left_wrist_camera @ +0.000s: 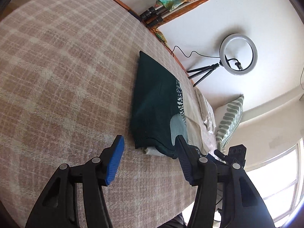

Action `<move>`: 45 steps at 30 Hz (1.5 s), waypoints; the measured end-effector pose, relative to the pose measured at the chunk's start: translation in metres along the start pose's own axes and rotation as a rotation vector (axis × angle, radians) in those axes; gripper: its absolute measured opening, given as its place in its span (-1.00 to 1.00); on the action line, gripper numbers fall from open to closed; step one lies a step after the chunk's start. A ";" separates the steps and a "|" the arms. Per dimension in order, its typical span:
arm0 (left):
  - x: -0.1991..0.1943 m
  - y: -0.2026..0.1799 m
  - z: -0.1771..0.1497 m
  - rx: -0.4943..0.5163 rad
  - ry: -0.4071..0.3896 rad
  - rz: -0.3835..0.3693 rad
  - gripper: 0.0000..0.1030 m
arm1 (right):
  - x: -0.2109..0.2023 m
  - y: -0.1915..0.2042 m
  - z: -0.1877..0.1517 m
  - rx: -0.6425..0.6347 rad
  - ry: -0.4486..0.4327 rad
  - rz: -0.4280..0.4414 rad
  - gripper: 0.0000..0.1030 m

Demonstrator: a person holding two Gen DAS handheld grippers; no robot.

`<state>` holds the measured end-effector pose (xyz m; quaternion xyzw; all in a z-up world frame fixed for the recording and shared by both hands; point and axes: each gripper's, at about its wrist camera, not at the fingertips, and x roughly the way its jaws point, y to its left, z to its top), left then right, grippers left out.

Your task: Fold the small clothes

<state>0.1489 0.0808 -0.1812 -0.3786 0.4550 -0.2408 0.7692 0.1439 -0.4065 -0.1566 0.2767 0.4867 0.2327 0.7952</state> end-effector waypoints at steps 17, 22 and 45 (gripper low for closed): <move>-0.005 -0.016 -0.020 0.058 -0.012 0.014 -0.96 | -0.003 0.015 -0.012 0.027 -0.017 0.028 -0.88; -0.011 0.001 -0.016 -0.048 -0.030 0.011 -0.88 | -0.002 0.000 -0.010 0.091 -0.017 0.006 -0.79; -0.009 0.000 -0.006 -0.126 -0.065 -0.065 -0.96 | 0.005 -0.009 0.002 0.245 -0.072 0.130 -0.86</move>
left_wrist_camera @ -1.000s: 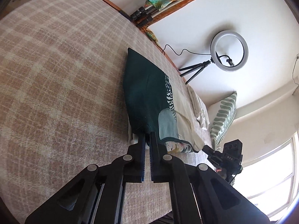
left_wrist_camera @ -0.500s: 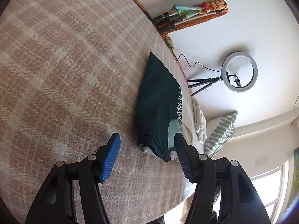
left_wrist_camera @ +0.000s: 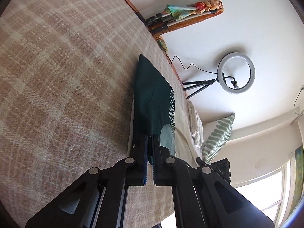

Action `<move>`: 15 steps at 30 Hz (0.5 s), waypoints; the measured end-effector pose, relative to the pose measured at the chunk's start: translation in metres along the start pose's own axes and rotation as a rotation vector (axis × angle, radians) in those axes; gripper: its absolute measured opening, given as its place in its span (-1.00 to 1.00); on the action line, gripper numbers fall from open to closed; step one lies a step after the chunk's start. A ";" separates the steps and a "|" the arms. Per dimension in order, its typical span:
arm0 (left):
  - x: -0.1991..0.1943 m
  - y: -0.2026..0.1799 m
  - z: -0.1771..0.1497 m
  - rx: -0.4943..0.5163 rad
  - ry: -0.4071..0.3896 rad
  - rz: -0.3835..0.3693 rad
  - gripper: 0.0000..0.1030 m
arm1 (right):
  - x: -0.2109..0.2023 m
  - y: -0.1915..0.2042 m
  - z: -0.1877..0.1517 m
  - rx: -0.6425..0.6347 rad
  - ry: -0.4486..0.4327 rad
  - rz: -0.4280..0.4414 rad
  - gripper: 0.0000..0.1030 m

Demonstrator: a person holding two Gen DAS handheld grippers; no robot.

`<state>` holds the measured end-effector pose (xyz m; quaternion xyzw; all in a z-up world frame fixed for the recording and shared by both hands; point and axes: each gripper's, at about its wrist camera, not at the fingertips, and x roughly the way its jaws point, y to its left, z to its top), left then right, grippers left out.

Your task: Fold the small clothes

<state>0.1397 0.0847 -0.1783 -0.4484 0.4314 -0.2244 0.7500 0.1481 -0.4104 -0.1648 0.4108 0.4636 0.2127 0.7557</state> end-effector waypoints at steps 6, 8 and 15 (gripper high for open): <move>-0.001 0.012 -0.008 0.023 0.012 0.059 -0.96 | 0.005 -0.012 -0.012 -0.012 0.035 -0.068 -0.87; 0.000 0.016 -0.008 0.001 0.014 0.041 -0.96 | 0.009 -0.015 -0.014 -0.018 0.050 -0.082 -0.86; -0.016 0.012 -0.009 0.020 0.024 0.090 0.24 | -0.014 0.003 -0.008 -0.183 0.024 -0.168 0.18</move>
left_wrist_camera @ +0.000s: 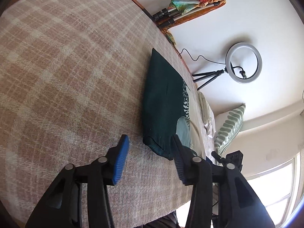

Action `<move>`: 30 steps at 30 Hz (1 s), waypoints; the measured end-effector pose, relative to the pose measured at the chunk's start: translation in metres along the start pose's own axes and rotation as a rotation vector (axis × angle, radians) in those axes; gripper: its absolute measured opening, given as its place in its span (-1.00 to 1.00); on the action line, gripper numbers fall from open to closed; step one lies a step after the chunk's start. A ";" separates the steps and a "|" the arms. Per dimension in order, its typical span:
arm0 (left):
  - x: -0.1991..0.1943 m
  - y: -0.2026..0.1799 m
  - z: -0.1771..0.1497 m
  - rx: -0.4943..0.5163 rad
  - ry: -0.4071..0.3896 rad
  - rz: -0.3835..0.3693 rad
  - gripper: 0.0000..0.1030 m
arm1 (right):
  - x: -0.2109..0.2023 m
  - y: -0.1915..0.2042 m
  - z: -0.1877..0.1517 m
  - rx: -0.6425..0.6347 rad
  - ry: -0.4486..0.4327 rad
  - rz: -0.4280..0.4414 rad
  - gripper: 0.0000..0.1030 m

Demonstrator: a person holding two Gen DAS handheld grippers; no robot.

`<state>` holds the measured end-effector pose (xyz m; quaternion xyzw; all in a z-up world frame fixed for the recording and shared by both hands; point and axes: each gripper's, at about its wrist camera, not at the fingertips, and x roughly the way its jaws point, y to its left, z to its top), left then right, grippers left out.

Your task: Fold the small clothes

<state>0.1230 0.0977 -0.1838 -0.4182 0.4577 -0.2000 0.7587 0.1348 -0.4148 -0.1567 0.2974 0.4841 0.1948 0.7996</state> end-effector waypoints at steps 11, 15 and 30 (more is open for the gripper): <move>0.020 -0.004 -0.004 -0.043 0.010 -0.072 0.30 | 0.021 -0.002 0.057 -0.051 0.015 -0.003 0.24; 0.025 -0.009 -0.002 -0.031 0.009 -0.076 0.31 | 0.041 -0.012 0.072 -0.003 0.037 0.045 0.24; 0.071 -0.038 0.009 0.077 0.108 -0.080 0.03 | 0.090 -0.003 0.098 0.017 0.082 0.169 0.24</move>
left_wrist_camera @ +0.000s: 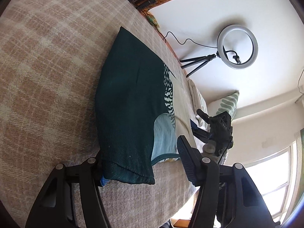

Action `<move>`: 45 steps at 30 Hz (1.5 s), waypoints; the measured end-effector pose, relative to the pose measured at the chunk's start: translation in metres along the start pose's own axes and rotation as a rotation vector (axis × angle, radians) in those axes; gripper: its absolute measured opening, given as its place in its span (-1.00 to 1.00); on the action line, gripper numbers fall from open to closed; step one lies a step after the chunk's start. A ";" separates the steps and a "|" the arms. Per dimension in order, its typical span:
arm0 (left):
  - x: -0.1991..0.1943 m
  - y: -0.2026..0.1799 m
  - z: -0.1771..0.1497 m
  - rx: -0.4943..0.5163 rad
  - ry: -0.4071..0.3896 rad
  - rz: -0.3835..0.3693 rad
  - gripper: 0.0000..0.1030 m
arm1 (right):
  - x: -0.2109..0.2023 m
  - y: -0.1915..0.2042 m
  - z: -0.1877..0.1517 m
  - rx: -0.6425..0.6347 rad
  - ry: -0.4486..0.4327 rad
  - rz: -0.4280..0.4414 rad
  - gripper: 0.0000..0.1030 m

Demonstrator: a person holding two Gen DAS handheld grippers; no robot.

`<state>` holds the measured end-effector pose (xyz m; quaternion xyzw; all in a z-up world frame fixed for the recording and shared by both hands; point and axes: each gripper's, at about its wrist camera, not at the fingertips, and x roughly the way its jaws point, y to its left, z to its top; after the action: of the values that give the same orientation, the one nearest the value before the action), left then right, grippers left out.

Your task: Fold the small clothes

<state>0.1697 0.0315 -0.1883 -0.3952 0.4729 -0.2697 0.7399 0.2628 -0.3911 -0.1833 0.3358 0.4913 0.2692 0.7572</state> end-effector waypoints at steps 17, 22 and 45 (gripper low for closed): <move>0.012 -0.013 0.006 0.080 0.002 0.004 -0.88 | 0.047 0.051 0.005 -0.151 0.046 -0.162 -0.79; 0.006 -0.033 0.008 0.152 -0.024 0.013 -0.89 | 0.039 0.084 0.000 -0.274 0.019 -0.245 -0.86; 0.053 -0.111 0.032 0.307 -0.015 -0.055 -0.90 | -0.046 0.134 0.029 -0.466 -0.098 -0.400 -0.88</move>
<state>0.2174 -0.0588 -0.1131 -0.2922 0.4096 -0.3562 0.7874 0.2620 -0.3476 -0.0451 0.0624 0.4356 0.2035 0.8746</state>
